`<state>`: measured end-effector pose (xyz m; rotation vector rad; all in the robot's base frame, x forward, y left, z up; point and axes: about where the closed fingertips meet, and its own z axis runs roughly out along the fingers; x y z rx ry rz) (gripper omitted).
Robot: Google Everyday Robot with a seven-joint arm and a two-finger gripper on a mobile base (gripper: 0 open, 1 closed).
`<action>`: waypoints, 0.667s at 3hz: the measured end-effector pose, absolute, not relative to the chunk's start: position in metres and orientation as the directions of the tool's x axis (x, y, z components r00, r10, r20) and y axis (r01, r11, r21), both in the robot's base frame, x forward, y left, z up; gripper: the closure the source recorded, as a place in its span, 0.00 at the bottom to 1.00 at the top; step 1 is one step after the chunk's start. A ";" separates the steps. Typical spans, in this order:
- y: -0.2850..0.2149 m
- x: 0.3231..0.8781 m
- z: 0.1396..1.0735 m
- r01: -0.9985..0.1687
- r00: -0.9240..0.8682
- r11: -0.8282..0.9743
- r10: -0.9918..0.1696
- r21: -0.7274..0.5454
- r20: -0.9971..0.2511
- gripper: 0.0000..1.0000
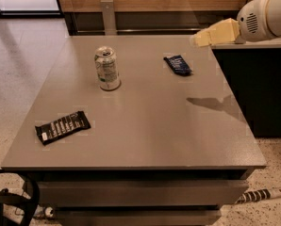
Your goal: Pick rxbar blueberry
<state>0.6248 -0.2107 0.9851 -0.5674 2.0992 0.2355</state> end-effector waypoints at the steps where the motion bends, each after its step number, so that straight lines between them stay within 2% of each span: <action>1: -0.180 0.650 0.960 -0.501 -0.468 0.864 -0.309 -0.039 -0.828 0.00; 2: -0.144 0.677 0.928 -0.527 -0.463 0.850 -0.274 0.013 -0.843 0.00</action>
Offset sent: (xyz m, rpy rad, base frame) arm 0.0891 0.1124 -0.1016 0.1689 0.0132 0.0870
